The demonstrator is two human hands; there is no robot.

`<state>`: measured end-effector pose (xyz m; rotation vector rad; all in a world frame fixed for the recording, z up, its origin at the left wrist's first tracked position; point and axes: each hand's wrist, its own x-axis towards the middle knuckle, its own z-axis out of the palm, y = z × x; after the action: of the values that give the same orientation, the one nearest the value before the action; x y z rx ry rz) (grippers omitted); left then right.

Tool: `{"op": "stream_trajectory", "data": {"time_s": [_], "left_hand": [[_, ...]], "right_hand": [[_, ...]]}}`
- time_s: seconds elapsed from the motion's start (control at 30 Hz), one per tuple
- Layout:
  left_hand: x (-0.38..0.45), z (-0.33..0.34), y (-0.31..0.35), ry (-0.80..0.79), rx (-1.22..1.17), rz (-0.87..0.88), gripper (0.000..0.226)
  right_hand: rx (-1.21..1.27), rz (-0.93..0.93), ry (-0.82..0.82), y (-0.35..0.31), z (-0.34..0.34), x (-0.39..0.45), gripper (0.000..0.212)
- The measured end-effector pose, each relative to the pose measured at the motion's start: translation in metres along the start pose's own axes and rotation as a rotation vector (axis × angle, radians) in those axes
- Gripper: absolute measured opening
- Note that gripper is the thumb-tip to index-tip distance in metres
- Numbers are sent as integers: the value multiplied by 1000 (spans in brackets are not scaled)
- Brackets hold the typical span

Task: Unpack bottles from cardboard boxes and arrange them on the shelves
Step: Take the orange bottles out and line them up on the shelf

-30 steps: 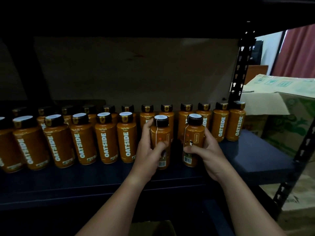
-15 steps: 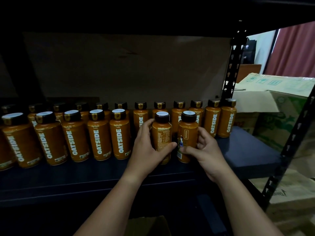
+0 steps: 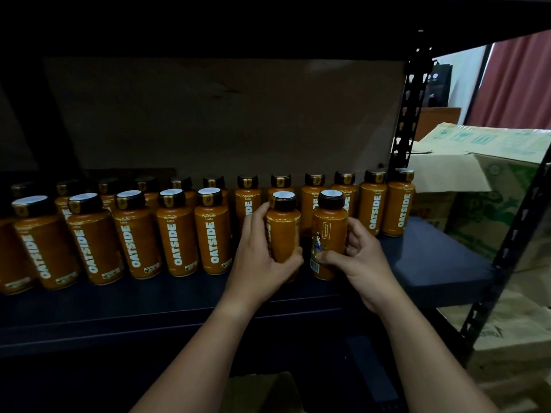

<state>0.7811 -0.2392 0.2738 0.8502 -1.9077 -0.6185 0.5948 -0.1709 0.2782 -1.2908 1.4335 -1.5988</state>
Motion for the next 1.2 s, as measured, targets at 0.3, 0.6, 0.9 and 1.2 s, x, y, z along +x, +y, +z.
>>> {"op": "stream_trajectory", "data": {"time_s": [0.3,0.6,0.9,1.2], "left_hand": [[-3,0,-4,13,-4,10,95],[-3,6,-3,137,124,84,97],[-2,8,-5,163,129,77,95],[-3,7,-1,191,131,65,95]], "right_hand": [[-10,9,-24,7,-3,2,97],[-17,4,-4,8,-2,3,89],[-177,-53,137,2,13,-1,95],[-222,-53,149,1,17,-4,103]]}}
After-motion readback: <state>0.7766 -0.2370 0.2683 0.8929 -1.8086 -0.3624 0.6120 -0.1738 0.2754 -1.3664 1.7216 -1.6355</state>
